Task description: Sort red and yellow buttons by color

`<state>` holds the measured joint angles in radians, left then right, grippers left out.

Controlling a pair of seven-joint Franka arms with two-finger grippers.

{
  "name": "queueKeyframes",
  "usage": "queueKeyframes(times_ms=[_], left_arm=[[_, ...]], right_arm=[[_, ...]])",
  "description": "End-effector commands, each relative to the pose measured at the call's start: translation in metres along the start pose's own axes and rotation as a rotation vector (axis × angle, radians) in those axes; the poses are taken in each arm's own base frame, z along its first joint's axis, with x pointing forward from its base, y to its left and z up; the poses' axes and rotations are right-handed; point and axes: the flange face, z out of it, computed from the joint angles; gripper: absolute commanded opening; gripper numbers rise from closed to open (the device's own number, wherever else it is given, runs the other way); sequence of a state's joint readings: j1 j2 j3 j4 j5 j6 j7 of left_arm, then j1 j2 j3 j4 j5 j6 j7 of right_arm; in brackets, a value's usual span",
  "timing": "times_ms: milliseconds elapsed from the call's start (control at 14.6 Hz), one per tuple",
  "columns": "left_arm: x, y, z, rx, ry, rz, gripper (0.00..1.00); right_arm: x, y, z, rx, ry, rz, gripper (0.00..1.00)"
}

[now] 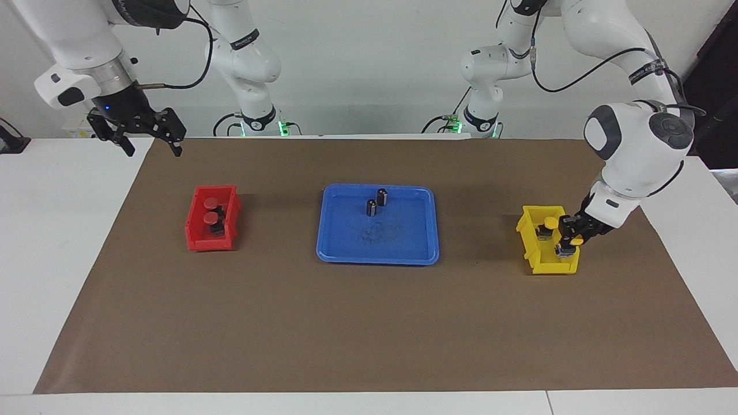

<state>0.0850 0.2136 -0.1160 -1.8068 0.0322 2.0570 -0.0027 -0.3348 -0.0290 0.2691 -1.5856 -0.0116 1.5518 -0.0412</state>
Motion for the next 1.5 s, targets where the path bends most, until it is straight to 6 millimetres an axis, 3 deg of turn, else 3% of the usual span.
queueKeyframes(times_ms=[0, 68, 273, 478, 546, 614, 1024, 1297, 1434], left_arm=[[-0.021, -0.018, 0.018, 0.002, 0.021, 0.016, 0.01], [-0.022, -0.02, 0.023, 0.002, 0.027, 0.014, 0.01], [-0.028, -0.017, 0.045, 0.0, 0.011, 0.023, 0.01], [-0.03, -0.009, 0.068, -0.003, 0.046, 0.031, 0.03], [-0.03, -0.009, 0.069, -0.003, 0.046, 0.033, 0.15], [-0.03, -0.009, 0.068, -0.003, 0.046, 0.033, 0.31], [-0.027, -0.004, 0.062, -0.004, 0.051, 0.034, 0.64], [-0.018, -0.003, 0.04, -0.003, 0.034, 0.034, 0.7], [-0.01, 0.002, 0.017, -0.003, 0.026, 0.04, 0.7]], right_arm=[[-0.005, 0.013, 0.0, -0.016, -0.024, 0.039, 1.0], [-0.008, 0.028, 0.002, -0.011, -0.031, 0.065, 1.0], [-0.008, 0.036, 0.005, 0.001, -0.029, 0.077, 1.0], [-0.008, 0.026, 0.004, 0.002, -0.044, 0.065, 1.0], [-0.01, 0.023, 0.004, 0.003, -0.05, 0.066, 1.0], [-0.011, 0.022, 0.005, 0.003, -0.062, 0.066, 1.0], [-0.013, 0.022, 0.006, 0.006, -0.065, 0.064, 1.0], [-0.013, 0.021, 0.007, 0.006, -0.068, 0.055, 1.0], [-0.013, 0.021, 0.007, 0.006, -0.068, 0.053, 1.0]])
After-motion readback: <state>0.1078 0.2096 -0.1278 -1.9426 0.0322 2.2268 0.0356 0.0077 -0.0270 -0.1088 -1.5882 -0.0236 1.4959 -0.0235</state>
